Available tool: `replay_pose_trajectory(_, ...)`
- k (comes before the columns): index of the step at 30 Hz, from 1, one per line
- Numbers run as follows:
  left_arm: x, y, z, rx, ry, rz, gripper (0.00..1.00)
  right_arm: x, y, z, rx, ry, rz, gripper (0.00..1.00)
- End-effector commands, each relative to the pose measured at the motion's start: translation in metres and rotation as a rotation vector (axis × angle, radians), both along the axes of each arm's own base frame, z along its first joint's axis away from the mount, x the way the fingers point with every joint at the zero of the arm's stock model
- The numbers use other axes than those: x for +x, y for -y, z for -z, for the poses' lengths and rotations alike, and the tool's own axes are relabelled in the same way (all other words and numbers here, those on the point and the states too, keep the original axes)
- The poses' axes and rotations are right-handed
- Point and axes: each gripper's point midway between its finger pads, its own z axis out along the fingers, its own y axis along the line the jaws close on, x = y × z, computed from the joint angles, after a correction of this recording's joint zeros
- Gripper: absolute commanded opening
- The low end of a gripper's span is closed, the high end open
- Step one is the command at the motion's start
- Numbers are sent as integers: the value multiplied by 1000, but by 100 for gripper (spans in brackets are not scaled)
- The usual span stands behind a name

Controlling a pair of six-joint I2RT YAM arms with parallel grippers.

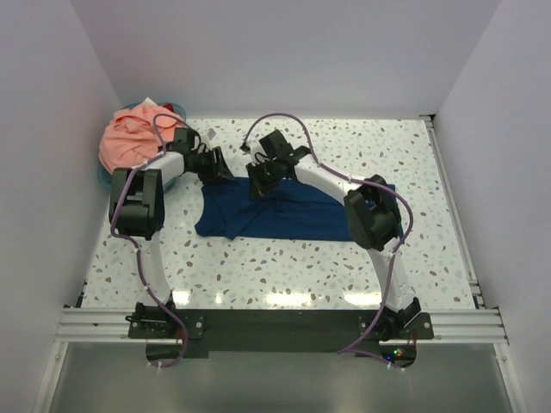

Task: Fold and stack the t-shirts
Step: Fold the tshirt

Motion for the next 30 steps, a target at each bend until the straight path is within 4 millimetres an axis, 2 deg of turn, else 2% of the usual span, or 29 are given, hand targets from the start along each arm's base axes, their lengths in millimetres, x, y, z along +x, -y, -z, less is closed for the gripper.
replay_pose_trajectory(1, -2, -5, 11, 18, -29, -11, 53, -12, 9, -14, -12, 14, -30, 0)
replay_pose_trajectory(10, -1, -7, 10, 28, -33, -22, 52, -25, 29, -8, -84, 14, -51, 0)
replay_pose_trajectory(16, 0, -9, 10, 38, -35, -31, 52, -27, 46, -5, -131, 19, -24, 0)
replay_pose_trajectory(18, 1, -9, 12, 41, -41, -33, 53, -26, 48, -8, -130, 26, -17, 0)
replay_pose_trajectory(26, 5, -13, 14, 65, -51, -47, 52, -32, 63, -2, -178, 14, -37, 0)
replay_pose_trajectory(29, 7, -12, 14, 68, -50, -54, 52, -33, 69, 0, -194, 11, -30, 3)
replay_pose_trajectory(30, 6, -11, 14, 66, -53, -54, 52, -33, 72, 1, -201, 6, -24, 7)
